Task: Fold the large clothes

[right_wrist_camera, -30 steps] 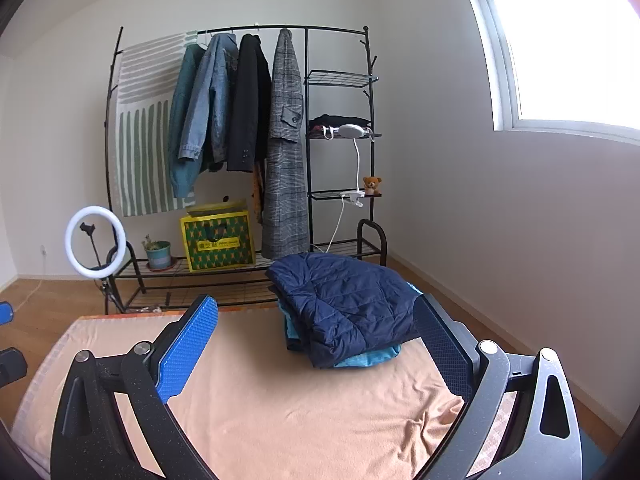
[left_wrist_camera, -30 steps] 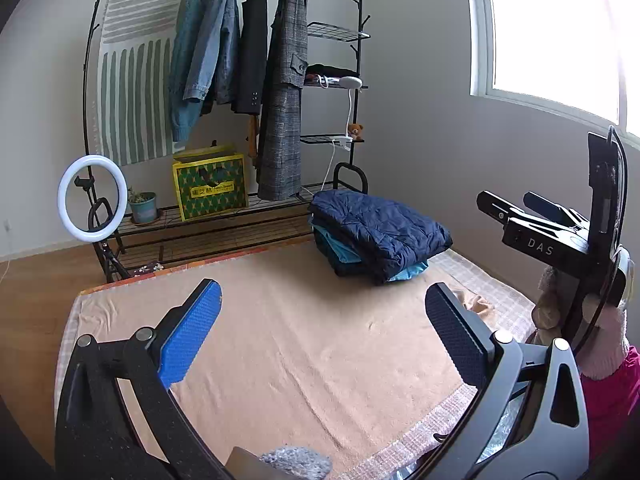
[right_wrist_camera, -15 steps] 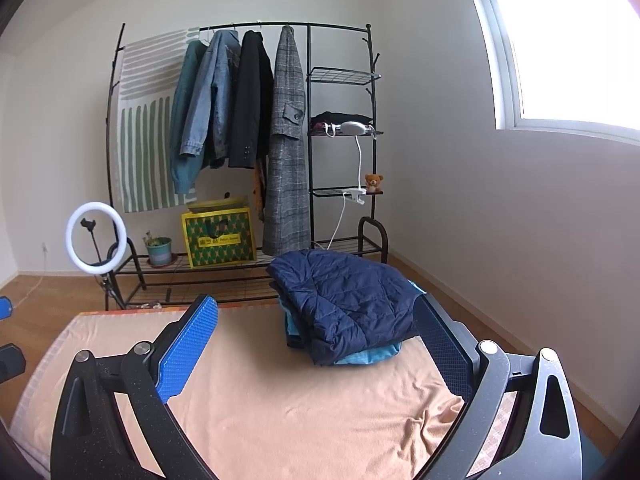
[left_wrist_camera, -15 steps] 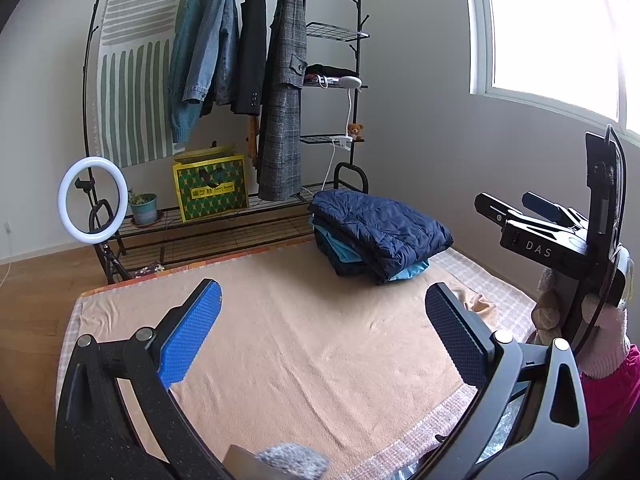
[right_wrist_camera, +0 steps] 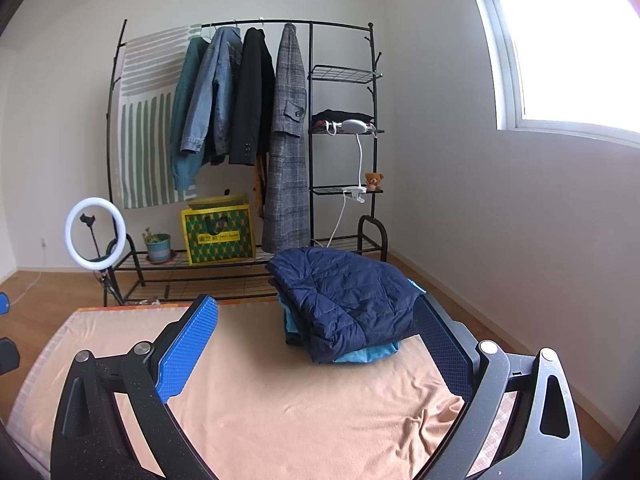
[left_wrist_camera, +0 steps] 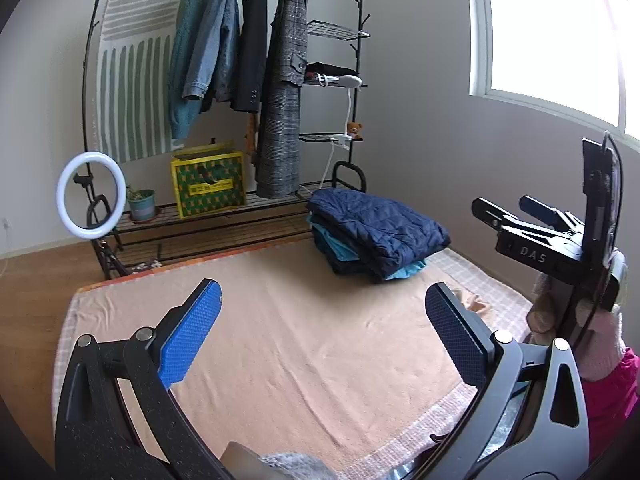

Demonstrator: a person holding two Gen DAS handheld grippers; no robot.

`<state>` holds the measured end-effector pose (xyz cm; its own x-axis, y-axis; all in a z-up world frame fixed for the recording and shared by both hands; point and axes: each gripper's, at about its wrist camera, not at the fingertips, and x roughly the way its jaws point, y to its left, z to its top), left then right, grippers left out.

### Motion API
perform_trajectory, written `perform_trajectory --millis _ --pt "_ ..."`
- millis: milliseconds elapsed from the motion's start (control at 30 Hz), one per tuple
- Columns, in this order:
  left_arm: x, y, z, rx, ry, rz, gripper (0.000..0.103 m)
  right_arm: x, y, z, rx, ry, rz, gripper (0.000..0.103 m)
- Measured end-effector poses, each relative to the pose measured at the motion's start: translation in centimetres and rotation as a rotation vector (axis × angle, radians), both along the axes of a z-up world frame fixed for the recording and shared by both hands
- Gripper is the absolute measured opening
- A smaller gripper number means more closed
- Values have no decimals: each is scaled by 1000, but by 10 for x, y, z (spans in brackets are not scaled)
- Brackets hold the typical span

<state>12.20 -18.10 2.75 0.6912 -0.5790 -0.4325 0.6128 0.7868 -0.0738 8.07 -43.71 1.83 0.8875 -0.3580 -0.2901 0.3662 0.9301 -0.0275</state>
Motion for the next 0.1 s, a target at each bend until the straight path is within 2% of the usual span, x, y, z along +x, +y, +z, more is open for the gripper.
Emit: perform_trajectory --millis 100 --pt "0 2 -2 -1 -1 15 103 1 -2 -2 1 5 1 98"
